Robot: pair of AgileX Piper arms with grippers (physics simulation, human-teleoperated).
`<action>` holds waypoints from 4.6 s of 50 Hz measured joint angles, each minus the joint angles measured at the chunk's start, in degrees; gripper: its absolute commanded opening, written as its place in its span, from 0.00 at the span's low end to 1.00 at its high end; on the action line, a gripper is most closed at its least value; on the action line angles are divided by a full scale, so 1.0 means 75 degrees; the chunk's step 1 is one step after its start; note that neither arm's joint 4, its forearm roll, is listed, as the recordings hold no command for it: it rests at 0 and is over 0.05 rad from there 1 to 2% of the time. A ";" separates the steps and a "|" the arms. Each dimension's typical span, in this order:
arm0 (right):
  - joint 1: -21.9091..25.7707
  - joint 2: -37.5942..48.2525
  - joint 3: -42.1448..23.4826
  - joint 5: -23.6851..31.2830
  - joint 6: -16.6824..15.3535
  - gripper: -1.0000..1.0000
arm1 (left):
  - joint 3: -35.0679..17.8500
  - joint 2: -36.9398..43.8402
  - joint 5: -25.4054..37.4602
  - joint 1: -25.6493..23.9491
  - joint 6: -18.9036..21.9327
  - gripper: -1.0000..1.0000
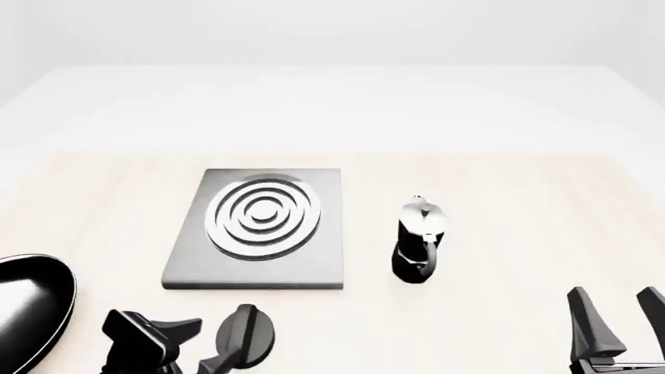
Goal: Turn on the stove and put the frying pan on it.
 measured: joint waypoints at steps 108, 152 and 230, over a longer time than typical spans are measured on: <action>0.0000 0.0001 0.0000 0.0000 0.0000 1.00 | -0.0953 -0.0852 0.0567 -0.1479 -0.0582 1.00; 0.0000 0.0000 0.0000 0.0000 0.0000 1.00 | -0.1990 -0.3651 0.4058 0.0242 0.0715 1.00; 0.0000 0.0000 0.0000 0.0000 0.0000 1.00 | -0.4208 -0.5402 0.8513 0.5671 0.2225 1.00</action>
